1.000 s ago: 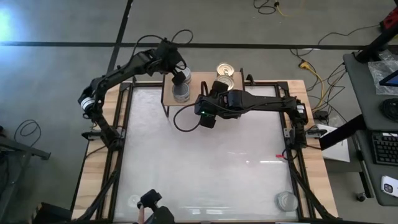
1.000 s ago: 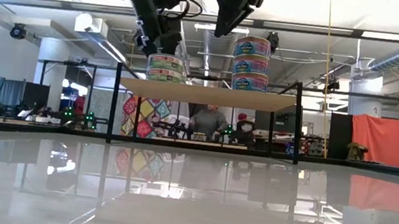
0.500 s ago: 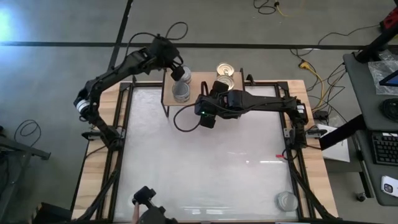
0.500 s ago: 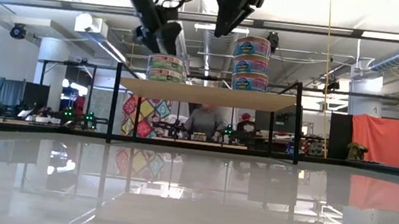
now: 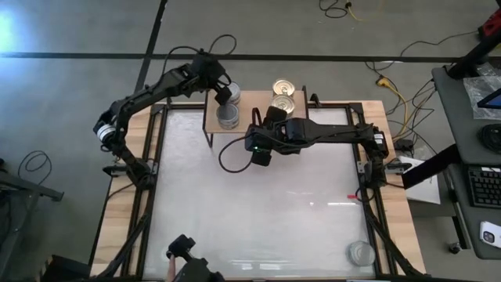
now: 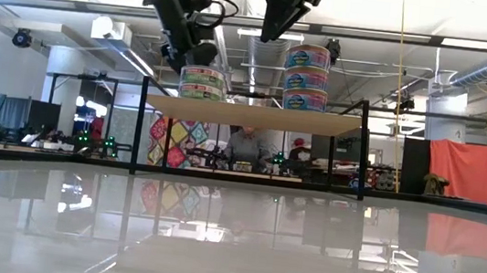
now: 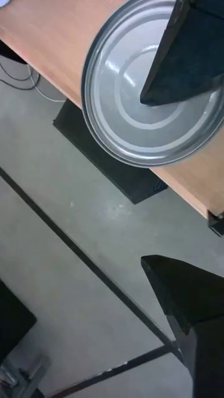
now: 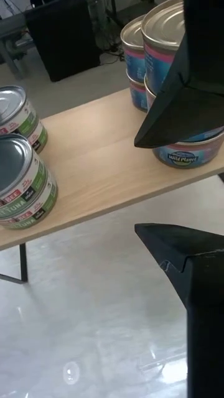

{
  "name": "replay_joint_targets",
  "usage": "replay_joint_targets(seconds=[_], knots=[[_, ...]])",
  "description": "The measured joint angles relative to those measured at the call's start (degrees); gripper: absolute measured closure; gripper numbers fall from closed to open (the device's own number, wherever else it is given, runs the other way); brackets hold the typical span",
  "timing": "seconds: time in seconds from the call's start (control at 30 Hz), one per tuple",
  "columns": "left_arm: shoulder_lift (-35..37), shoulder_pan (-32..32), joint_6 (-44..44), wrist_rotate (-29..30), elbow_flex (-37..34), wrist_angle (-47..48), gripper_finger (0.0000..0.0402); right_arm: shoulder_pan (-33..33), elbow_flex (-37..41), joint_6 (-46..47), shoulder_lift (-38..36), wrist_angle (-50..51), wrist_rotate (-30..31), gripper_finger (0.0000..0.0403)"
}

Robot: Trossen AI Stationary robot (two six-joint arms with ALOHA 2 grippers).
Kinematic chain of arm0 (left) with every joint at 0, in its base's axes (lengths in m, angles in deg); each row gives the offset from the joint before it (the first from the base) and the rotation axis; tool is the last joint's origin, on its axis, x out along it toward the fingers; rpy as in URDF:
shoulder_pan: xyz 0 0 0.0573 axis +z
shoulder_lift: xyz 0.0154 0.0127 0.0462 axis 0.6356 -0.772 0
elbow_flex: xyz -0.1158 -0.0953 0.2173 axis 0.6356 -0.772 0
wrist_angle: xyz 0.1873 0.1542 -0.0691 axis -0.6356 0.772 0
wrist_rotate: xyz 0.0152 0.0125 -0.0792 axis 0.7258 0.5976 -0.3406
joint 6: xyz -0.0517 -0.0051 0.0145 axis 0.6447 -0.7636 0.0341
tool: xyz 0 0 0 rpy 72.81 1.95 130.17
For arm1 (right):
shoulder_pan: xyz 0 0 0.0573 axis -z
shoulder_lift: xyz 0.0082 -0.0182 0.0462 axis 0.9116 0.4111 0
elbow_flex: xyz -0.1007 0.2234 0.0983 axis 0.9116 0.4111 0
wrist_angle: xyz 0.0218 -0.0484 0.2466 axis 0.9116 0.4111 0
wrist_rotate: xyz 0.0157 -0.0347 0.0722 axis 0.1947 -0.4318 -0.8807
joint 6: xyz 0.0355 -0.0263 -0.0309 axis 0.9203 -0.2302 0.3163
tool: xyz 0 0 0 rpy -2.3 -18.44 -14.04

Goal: Stack canned seafood by type on shelf
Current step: Adjust the green tuna cans on the shelf, then stack the green tuna can on top of the green tuna can on the shelf

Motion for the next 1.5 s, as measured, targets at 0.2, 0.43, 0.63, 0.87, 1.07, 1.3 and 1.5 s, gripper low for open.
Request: replay_joint_targets(seconds=[0.2,0.43,0.63,0.87,1.07,1.3,1.5], knots=[[1.8,-0.1,1.2,1.5,0.0,2.4,0.0003,-0.1,0.0,0.4,0.0,0.0,0.0,0.0202],[3.0,-0.1,1.5,1.5,0.0,2.5,0.0003,-0.1,0.0,0.4,0.0,-0.1,0.0,0.0202],[5.6,-1.3,1.5,1.1,0.0,3.6,0.0003,-0.1,0.0,0.0,0.0,-0.2,0.0,0.0202],[17.0,-9.5,2.2,-6.8,-8.0,0.3,0.0003,-2.5,0.0,-2.4,-0.7,-0.2,0.0,0.0202],[28.9,-22.6,5.9,-7.7,-24.5,-11.2,0.0003,-7.1,0.0,-2.4,-2.1,-0.3,0.0,0.0202],[34.9,-45.6,7.9,-9.6,-41.0,-33.8,0.0003,-14.7,2.5,4.6,-2.6,3.9,-2.6,0.0202],[34.0,-57.8,4.9,-7.7,-47.5,-47.6,0.0003,-23.7,8.9,21.0,-3.7,9.5,-3.1,0.0202]])
